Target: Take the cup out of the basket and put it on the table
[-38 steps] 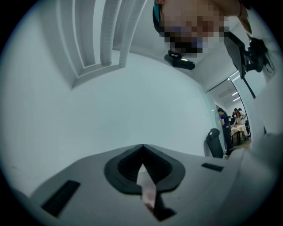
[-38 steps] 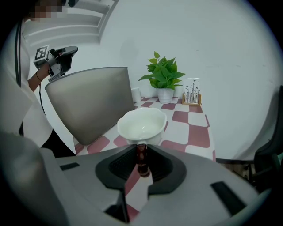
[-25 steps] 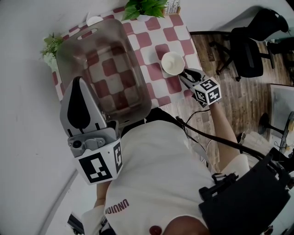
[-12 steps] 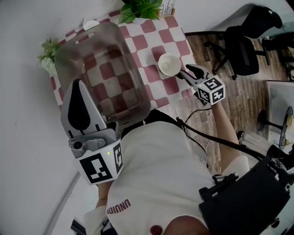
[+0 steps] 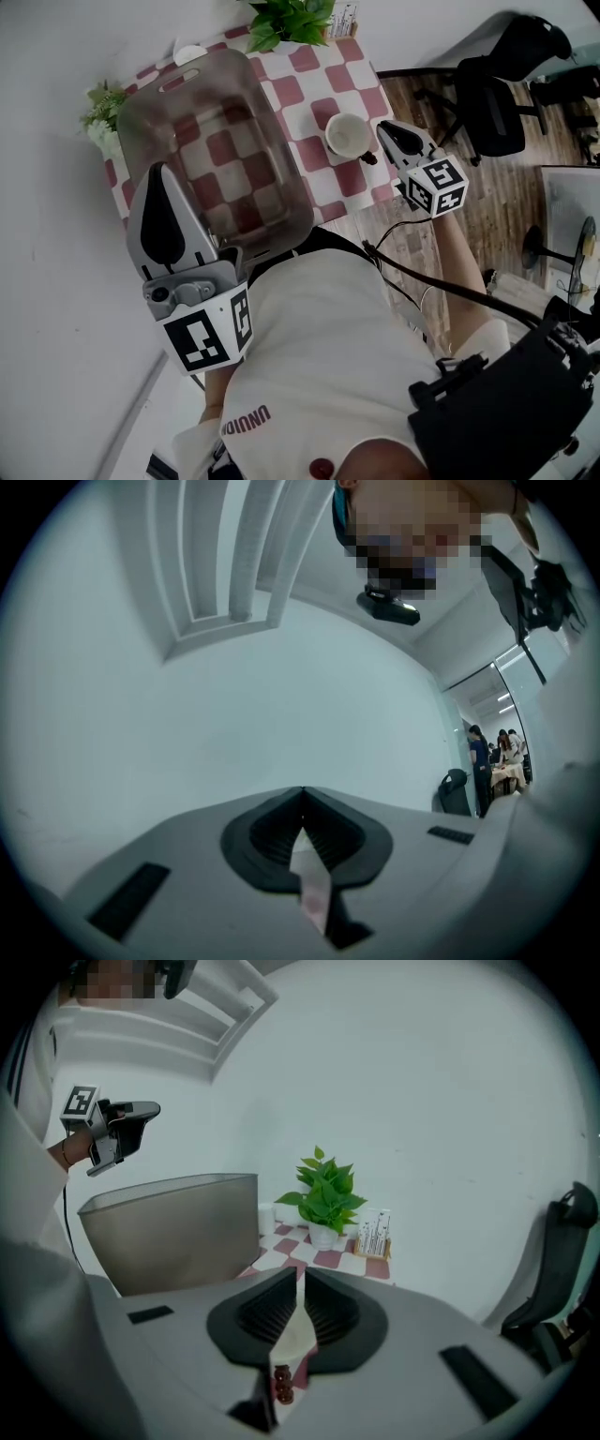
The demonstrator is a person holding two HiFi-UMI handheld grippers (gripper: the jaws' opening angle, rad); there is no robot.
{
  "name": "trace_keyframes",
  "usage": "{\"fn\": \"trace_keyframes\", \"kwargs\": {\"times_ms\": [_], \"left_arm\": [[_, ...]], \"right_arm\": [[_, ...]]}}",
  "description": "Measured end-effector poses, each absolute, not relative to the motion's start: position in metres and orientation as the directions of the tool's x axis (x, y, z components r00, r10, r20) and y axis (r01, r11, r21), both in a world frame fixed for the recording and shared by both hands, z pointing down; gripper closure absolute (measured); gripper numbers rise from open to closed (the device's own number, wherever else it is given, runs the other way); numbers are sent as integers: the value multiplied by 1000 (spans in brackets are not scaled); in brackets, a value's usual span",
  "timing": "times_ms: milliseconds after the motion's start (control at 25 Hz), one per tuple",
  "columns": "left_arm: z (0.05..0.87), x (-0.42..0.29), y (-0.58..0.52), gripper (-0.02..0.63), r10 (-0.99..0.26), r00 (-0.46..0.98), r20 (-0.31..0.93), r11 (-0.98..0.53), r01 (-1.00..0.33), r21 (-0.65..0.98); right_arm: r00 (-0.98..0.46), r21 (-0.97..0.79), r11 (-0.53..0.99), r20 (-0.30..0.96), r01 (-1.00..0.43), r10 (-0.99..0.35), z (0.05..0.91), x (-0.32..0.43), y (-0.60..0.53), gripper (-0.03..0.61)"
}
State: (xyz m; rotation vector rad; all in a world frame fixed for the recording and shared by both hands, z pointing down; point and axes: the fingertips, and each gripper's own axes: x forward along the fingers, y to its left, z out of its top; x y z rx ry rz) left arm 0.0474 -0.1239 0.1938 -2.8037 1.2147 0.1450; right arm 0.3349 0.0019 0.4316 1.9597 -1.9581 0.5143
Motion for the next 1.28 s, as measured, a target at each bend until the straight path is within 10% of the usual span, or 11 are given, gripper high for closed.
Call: {"fn": "trace_keyframes", "kwargs": {"times_ms": [1280], "left_arm": [[188, 36, -124, 603, -709, 687, -160, -693, -721, -22]], "right_arm": [[-13, 129, 33, 153, -991, -988, 298, 283, -34, 563]]}}
